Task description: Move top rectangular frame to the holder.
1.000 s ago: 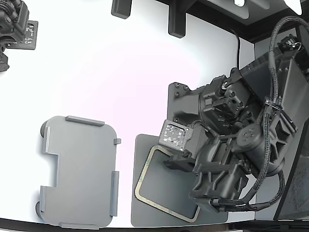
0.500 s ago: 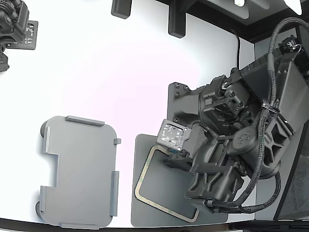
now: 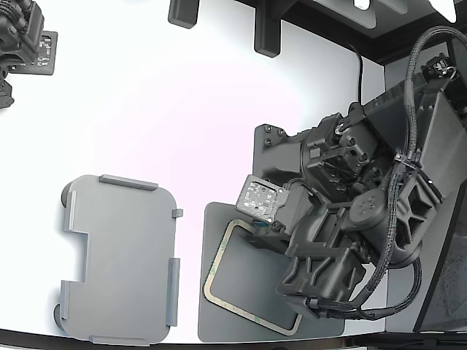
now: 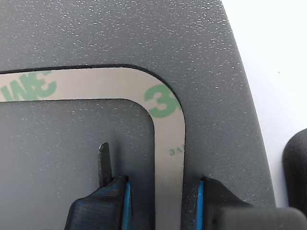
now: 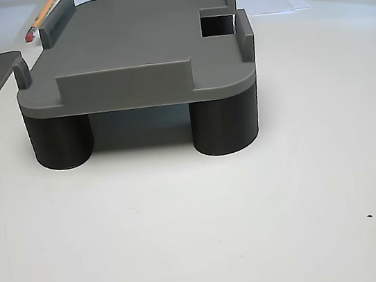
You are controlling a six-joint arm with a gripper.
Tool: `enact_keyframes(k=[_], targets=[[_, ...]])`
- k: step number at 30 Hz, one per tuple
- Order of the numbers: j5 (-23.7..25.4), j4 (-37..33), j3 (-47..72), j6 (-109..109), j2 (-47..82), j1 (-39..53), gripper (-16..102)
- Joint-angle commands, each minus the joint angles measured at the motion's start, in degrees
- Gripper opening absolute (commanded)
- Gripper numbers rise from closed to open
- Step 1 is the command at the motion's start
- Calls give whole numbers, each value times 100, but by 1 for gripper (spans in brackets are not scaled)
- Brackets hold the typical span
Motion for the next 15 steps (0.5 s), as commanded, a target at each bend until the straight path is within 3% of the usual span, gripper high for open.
enact_keyframes(k=[1,4,11,15], targets=[[9,0,-88,18,149,-114,51],[35,0,-26,70,149,-114,43],[26,-97,79,79,158,-114,38],[44,-176,149,70,149,-114,23]])
